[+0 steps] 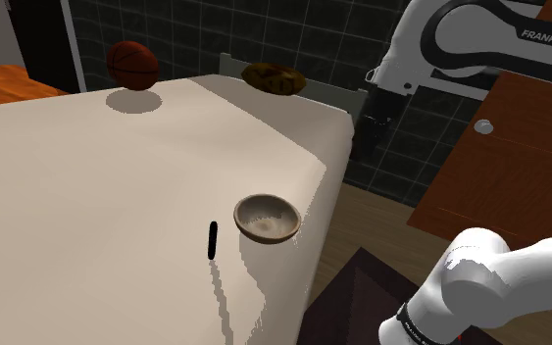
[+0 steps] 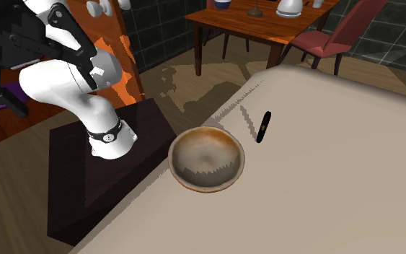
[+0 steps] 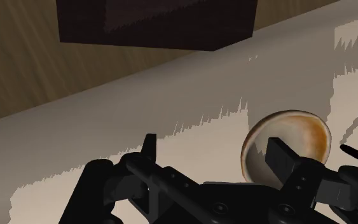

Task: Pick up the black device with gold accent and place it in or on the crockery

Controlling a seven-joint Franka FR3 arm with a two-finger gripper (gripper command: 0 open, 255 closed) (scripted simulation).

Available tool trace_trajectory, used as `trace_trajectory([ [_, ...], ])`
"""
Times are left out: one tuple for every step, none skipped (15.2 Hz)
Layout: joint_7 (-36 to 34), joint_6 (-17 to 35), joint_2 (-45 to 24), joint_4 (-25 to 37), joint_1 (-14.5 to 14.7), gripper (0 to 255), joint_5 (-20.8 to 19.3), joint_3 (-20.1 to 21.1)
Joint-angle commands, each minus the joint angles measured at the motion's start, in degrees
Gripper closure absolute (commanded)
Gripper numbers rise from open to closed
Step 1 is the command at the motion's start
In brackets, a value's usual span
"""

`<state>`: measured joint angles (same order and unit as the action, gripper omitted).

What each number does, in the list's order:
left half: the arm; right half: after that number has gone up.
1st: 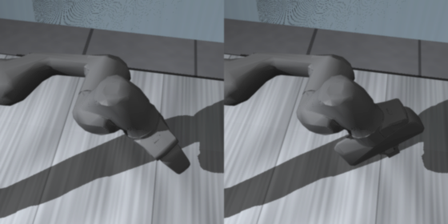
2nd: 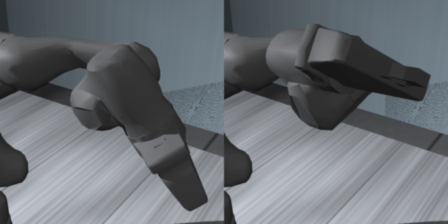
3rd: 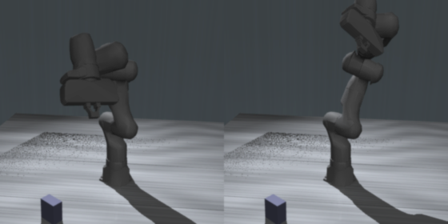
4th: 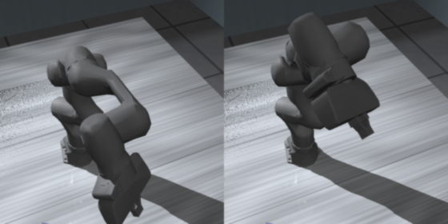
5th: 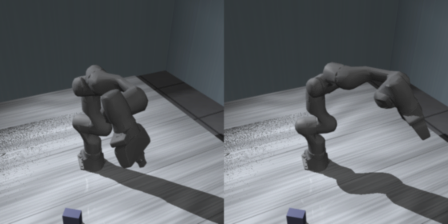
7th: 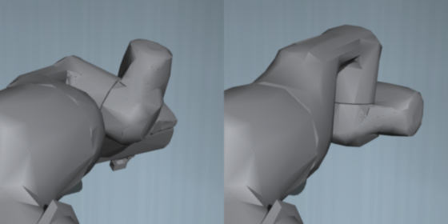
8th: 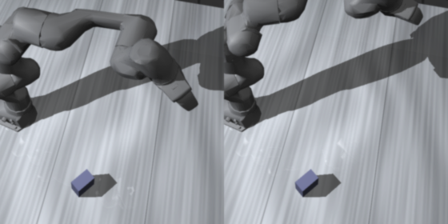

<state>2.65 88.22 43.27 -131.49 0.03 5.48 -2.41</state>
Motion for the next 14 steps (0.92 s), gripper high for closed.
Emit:
trace_trajectory([
  [0.0,0.0,0.0,0.0,0.0,0,0.0,0.0],
  [-1.4,0.7,-0.5,-0.1,0.4,0,0.7,1.4],
  [-2.8,1.4,-1.0,-0.1,0.8,0,1.3,2.7],
  [-4.2,2.2,-1.7,0.0,1.2,0,1.9,4.1],
  [-5.5,2.9,-2.4,0.1,1.5,0,2.5,5.4],
  [-6.9,3.7,-3.2,0.3,1.9,0,3.1,6.8],
  [-8.3,4.4,-4.1,0.6,2.3,0,3.6,8.1],
  [-9.7,5.2,-5.0,0.9,2.6,0,4.1,9.4],
  [-11.0,5.9,-6.0,1.3,2.9,0,4.5,10.8],
  [-12.4,6.7,-7.1,1.8,3.2,0,4.9,12.1],
  [-13.8,7.4,-8.2,2.3,3.4,0,5.2,13.4],
  [-15.2,8.2,-9.5,3.0,3.7,0,5.5,14.7],
  [-16.6,8.9,-10.7,3.7,3.9,0,5.7,16.0],
  [-18.0,9.6,-12.1,4.4,4.1,0,5.8,17.3],
])
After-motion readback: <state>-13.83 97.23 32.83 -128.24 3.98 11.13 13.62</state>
